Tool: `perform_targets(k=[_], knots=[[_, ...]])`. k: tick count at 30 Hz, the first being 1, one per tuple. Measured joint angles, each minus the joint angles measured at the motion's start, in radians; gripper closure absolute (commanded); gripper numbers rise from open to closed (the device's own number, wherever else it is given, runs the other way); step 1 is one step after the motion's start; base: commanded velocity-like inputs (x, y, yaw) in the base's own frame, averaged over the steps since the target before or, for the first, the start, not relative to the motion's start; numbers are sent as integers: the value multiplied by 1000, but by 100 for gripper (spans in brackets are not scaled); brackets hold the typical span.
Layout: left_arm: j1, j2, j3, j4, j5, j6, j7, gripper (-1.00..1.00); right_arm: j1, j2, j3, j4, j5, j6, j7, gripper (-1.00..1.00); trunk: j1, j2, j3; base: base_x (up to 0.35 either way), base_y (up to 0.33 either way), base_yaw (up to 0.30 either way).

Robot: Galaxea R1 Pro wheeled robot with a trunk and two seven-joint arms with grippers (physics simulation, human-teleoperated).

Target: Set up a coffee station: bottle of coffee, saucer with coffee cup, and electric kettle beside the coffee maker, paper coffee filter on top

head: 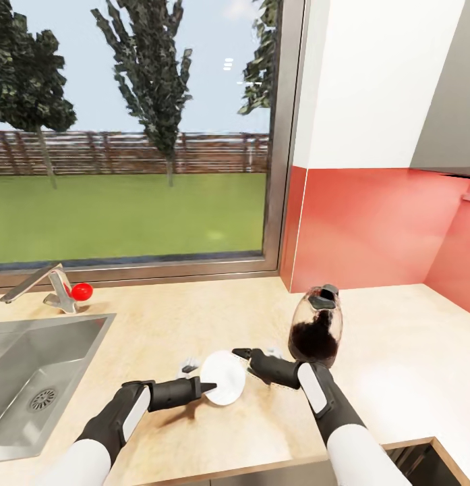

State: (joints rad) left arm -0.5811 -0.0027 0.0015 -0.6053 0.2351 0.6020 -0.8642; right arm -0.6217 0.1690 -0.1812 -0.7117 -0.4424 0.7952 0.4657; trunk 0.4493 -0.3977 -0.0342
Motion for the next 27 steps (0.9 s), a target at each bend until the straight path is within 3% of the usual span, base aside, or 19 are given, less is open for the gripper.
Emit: perform_targets(k=[4, 10, 13, 14, 18, 19, 27], knots=[[0, 4, -1, -1, 8, 1, -5, 100, 0, 0, -1, -69, 0, 1, 5, -100, 0, 0, 0, 0, 0, 0], [-1, 25, -5, -21, 65, 4, -23, 100, 0, 0, 1, -247, 0, 1, 6, -100, 0, 0, 0, 0, 0, 0], [0, 63, -6, -66, 83, 13, -65, 100, 0, -1, 31, -362, 0, 2, 7, -100, 0, 0, 0, -3, 0, 0], [0, 95, -6, -86, 88, 15, -113, 100, 0, -3, 70, -432, -3, 1, 9, -100, 0, 0, 0, -78, 0, 0], [0, 143, -6, -93, 88, 15, -179, 100, 0, -7, 98, -495, 2, 0, 41, -100, 0, 0, 0, -229, 0, 0], [0, 178, -5, -95, 89, 14, -211, 100, 0, -9, 106, -512, 1, 2, 145, -100, 1, 0, 0, -338, 0, 0], [17, 196, -6, -92, 102, 14, -215, 100, 0, -10, 138, -514, 4, 1, 167, -100, 1, 0, 0, -341, 9, 0]])
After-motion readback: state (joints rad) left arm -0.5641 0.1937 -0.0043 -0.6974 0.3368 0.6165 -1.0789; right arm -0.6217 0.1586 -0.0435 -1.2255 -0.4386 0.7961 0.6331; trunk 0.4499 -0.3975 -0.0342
